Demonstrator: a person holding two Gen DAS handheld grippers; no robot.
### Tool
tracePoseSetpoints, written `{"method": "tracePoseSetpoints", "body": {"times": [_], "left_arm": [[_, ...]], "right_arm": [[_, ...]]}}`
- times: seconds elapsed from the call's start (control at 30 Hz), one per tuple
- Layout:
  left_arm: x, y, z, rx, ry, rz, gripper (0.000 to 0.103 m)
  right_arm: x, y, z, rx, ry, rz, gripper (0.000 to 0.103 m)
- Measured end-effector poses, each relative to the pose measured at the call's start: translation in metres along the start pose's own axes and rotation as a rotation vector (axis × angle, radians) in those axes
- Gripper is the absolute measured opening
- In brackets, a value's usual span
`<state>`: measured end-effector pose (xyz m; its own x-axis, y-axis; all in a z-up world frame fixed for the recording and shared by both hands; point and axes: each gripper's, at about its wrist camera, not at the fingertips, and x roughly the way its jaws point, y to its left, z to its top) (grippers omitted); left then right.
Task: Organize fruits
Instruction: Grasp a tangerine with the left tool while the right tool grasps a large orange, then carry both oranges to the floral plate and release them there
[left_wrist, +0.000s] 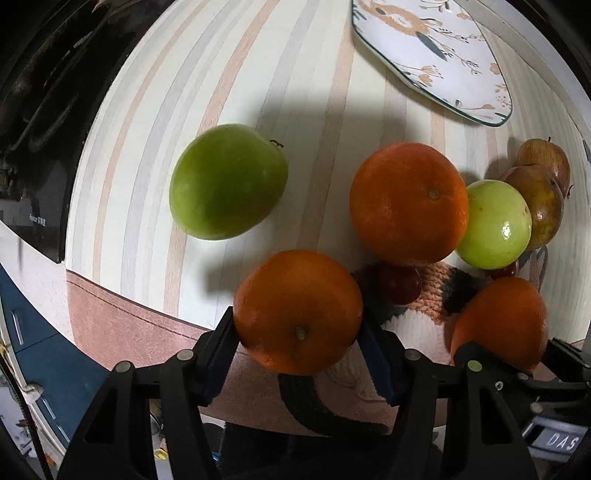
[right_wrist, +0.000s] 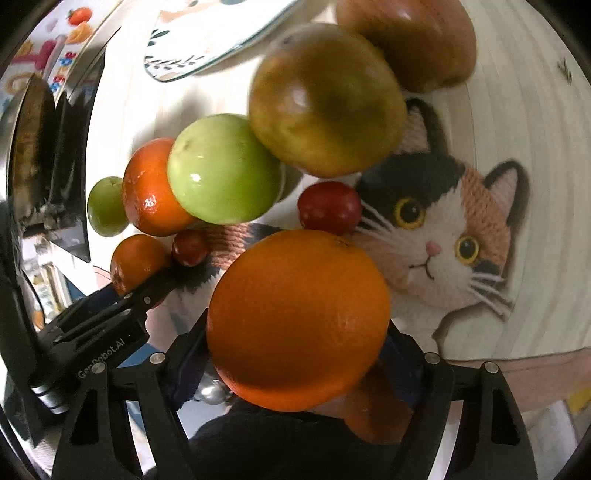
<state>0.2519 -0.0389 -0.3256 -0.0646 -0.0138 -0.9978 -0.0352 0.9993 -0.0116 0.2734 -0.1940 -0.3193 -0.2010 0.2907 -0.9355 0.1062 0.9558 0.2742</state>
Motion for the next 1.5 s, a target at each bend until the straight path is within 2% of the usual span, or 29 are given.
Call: {"method": "tracePoseSetpoints", "body": {"times": [0.17, 0.3, 0.47, 0.57, 0.73, 0.83, 0.93, 1.03, 1.2, 1.33, 1.5], "left_arm": [[0.001, -0.018, 0.000, 0.027, -0.021, 0.012, 0.060], [-0.023, -0.019, -0.011, 0.031, -0.043, -0.028, 0.060], [-0.075, -0.021, -0.013, 0.050, -0.106, -0.094, 0.060], [-0.121, -0.030, 0.010, 0.064, -0.173, -0.127, 0.060], [-0.169, -0.036, 0.074, 0.084, -0.258, -0.168, 0.060], [-0.184, -0.041, 0.114, 0.085, -0.299, -0.140, 0.060], [-0.182, -0.037, 0.157, 0.063, -0.299, -0.128, 0.060], [-0.164, -0.037, 0.199, 0.050, -0.280, -0.114, 0.060], [-0.136, -0.040, 0.250, 0.031, -0.217, -0.106, 0.060], [-0.111, -0.045, 0.281, 0.022, -0.150, -0.127, 0.060], [-0.080, -0.053, 0.305, 0.040, -0.071, -0.122, 0.060]], "right_arm": [[0.007, 0.012, -0.011, -0.016, 0.005, 0.003, 0.083], [-0.001, 0.020, -0.022, -0.041, 0.009, 0.042, 0.082], [-0.036, 0.024, -0.025, -0.072, -0.041, 0.097, 0.082], [-0.069, 0.032, -0.019, -0.085, -0.095, 0.137, 0.082], [-0.126, 0.051, 0.026, -0.096, -0.220, 0.194, 0.082], [-0.151, 0.055, 0.074, -0.104, -0.299, 0.155, 0.082], [-0.160, 0.059, 0.123, -0.109, -0.334, 0.091, 0.082], [-0.157, 0.051, 0.164, -0.121, -0.340, 0.028, 0.082], [-0.138, 0.049, 0.223, -0.124, -0.324, -0.033, 0.082], [-0.131, 0.029, 0.245, -0.128, -0.296, -0.060, 0.082], [-0.106, 0.028, 0.273, -0.137, -0.252, -0.091, 0.082]]}}
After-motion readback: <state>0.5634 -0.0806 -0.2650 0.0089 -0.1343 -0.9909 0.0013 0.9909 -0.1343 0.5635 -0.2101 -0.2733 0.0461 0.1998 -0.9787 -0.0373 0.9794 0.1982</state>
